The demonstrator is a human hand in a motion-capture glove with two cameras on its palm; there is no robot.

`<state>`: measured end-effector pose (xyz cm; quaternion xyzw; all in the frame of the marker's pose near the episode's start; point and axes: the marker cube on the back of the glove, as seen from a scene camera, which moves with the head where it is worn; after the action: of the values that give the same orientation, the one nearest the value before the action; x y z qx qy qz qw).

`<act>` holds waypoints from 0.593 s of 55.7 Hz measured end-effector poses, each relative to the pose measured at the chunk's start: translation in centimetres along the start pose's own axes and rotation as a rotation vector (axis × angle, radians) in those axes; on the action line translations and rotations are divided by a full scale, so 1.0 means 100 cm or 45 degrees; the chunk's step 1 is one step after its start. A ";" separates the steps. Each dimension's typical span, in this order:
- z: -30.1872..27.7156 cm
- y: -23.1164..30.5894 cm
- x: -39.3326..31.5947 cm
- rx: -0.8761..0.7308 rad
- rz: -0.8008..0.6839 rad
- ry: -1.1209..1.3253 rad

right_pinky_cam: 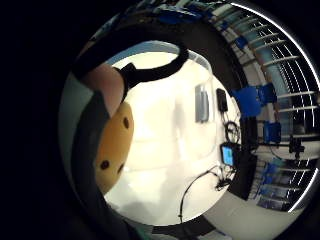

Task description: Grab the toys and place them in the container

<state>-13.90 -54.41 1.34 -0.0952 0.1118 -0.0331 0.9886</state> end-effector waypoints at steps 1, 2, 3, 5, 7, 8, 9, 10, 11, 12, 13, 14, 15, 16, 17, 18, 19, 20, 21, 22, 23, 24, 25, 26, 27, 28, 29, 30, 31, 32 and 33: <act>0.003 -0.005 0.001 -0.009 -0.006 -0.008; 0.005 -0.009 0.002 -0.018 -0.022 -0.012; 0.008 -0.012 0.003 -0.026 -0.042 -0.013; 0.013 -0.017 0.005 -0.034 -0.064 -0.032; 0.016 -0.021 0.003 -0.035 -0.058 -0.072; 0.017 -0.022 0.002 -0.035 -0.055 -0.091; 0.018 -0.022 0.001 -0.035 -0.057 -0.106; 0.019 -0.023 0.001 -0.036 -0.063 -0.116; 0.020 -0.023 0.001 -0.037 -0.073 -0.118; 0.022 -0.023 0.001 -0.039 -0.082 -0.112; 0.023 -0.023 0.002 -0.043 -0.087 -0.099; 0.025 -0.023 0.002 -0.048 -0.085 -0.082; 0.027 -0.023 0.002 -0.055 -0.077 -0.066; 0.029 -0.023 0.001 -0.064 -0.065 -0.051; 0.031 -0.023 0.001 -0.077 -0.055 -0.041; 0.032 -0.023 0.002 -0.091 -0.049 -0.036; 0.034 -0.022 0.002 -0.106 -0.045 -0.035; 0.035 -0.021 0.002 -0.118 -0.043 -0.039; 0.036 -0.021 0.003 -0.126 -0.042 -0.044; 0.037 -0.020 0.003 -0.130 -0.043 -0.048; 0.037 -0.019 0.003 -0.131 -0.045 -0.050; 0.037 -0.018 0.003 -0.129 -0.048 -0.051; 0.038 -0.017 0.004 -0.125 -0.049 -0.052; 0.038 -0.016 0.004 -0.122 -0.049 -0.054; 0.038 -0.015 0.004 -0.118 -0.049 -0.055; 0.038 -0.013 0.004 -0.114 -0.051 -0.056; 0.038 -0.012 0.005 -0.110 -0.054 -0.057; 0.038 -0.010 0.005 -0.107 -0.059 -0.059; 0.037 -0.008 0.005 -0.103 -0.062 -0.063; 0.037 -0.007 0.005 -0.101 -0.065 -0.067; 0.037 -0.005 0.005 -0.098 -0.069 -0.073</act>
<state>-12.64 -54.26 4.89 -0.1371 0.0821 -0.0529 0.9857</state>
